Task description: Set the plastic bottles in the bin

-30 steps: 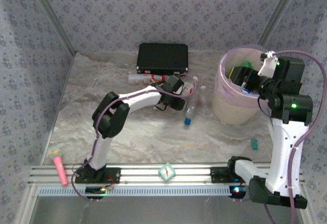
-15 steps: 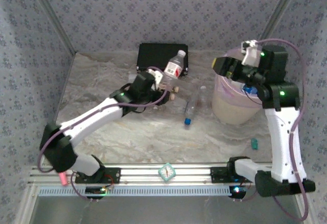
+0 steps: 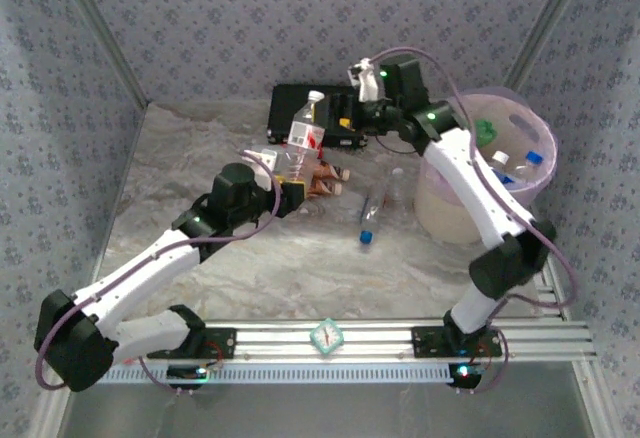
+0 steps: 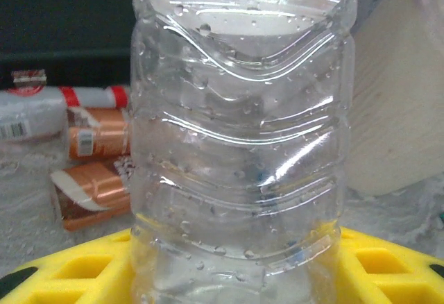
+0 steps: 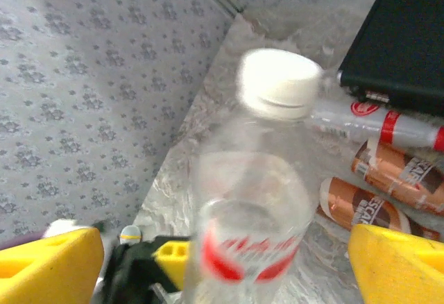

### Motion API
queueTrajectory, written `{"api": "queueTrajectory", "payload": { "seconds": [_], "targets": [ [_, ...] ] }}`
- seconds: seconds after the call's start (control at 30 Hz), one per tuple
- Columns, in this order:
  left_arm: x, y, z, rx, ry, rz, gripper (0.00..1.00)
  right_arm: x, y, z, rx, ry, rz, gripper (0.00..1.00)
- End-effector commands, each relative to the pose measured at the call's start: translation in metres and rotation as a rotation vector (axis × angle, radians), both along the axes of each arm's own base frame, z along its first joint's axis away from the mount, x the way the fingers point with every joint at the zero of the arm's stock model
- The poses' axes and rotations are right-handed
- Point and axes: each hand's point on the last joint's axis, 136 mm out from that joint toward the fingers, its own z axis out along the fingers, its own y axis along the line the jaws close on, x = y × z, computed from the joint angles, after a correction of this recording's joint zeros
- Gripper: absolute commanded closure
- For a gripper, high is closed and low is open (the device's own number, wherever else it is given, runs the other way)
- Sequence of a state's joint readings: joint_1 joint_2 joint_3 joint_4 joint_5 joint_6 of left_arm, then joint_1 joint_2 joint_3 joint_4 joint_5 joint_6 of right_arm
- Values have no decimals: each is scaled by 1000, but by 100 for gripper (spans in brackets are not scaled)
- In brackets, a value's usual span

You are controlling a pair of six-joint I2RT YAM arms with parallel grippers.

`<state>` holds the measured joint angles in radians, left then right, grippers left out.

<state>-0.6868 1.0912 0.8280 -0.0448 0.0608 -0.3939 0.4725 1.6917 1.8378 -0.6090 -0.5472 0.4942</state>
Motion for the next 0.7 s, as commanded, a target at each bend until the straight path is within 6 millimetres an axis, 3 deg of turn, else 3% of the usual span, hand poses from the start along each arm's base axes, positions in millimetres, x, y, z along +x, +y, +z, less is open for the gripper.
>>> {"api": "queueTrajectory", "payload": {
  "seconds": [0.0, 0.07, 0.2, 0.3, 0.43, 0.57, 0.63, 0.67],
  "targets": [
    [0, -4, 19, -64, -51, -23, 45, 1, 11, 8, -6, 11, 34, 7],
    [0, -5, 23, -73, -62, -27, 45, 6, 13, -4, -25, 31, 35, 7],
    [2, -7, 25, -73, -69, -29, 45, 2, 24, -8, 7, 52, 78, 13],
    [4, -10, 23, -66, -60, -33, 45, 0, 24, -12, -7, 53, 82, 27],
    [6, -14, 21, -67, -54, -44, 45, -1, 29, -12, 29, 75, 109, 28],
    [8, -16, 24, -69, -54, -47, 45, -3, 30, -9, 27, 72, 125, 43],
    [9, -17, 26, -69, -57, -49, 42, -3, 26, -4, 25, 56, 114, 47],
    [9, -17, 26, -67, -53, -49, 35, -1, 21, -3, 18, 44, 99, 48]
  ]
}}
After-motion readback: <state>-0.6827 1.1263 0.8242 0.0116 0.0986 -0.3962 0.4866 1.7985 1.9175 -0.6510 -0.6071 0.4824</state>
